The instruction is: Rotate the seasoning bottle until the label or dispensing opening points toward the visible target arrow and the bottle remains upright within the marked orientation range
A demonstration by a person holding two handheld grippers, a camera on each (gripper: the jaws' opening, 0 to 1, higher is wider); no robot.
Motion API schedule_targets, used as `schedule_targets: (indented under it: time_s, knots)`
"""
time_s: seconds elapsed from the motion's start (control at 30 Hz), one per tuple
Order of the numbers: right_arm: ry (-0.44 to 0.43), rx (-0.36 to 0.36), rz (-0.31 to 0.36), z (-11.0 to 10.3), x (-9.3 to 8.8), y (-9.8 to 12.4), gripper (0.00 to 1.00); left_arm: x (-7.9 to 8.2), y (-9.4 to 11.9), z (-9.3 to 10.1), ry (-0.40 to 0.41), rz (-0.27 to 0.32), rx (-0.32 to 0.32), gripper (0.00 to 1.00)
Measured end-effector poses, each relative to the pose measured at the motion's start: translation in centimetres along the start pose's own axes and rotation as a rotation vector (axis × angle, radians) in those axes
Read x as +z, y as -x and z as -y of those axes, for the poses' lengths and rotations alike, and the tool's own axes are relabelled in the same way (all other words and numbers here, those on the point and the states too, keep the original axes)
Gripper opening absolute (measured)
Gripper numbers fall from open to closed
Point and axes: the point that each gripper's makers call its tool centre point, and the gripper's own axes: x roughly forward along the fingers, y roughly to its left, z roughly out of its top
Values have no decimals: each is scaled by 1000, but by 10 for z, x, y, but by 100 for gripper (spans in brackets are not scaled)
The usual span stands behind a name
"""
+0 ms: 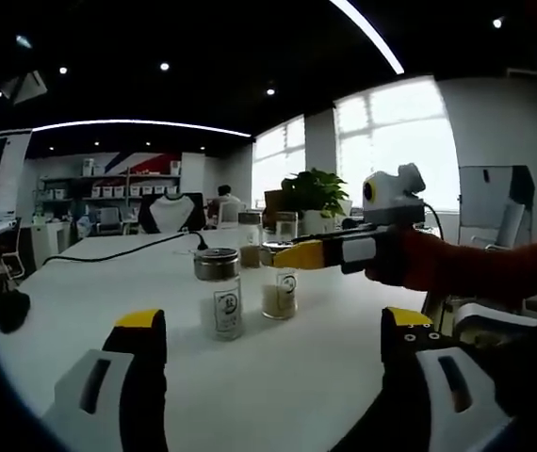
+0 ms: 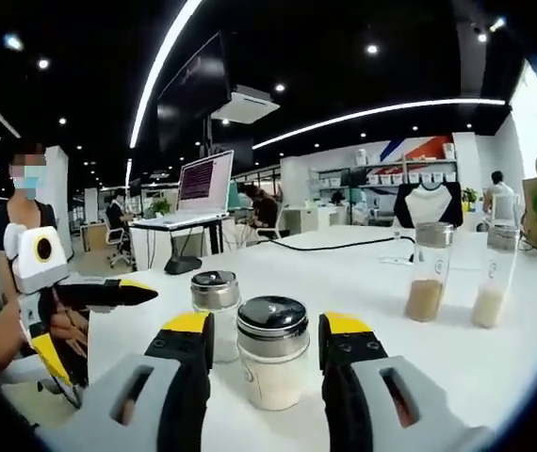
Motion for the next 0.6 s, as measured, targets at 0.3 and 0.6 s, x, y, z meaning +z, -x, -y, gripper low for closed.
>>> schedule_targets:
  time_s: [0.3, 0.6]
  knots:
    - [41, 8, 37, 15, 28, 4, 49, 1, -1, 11, -49, -27, -42, 100]
    - [20, -31, 45, 31, 33, 6, 52, 2, -1, 12, -25, -14, -54, 100]
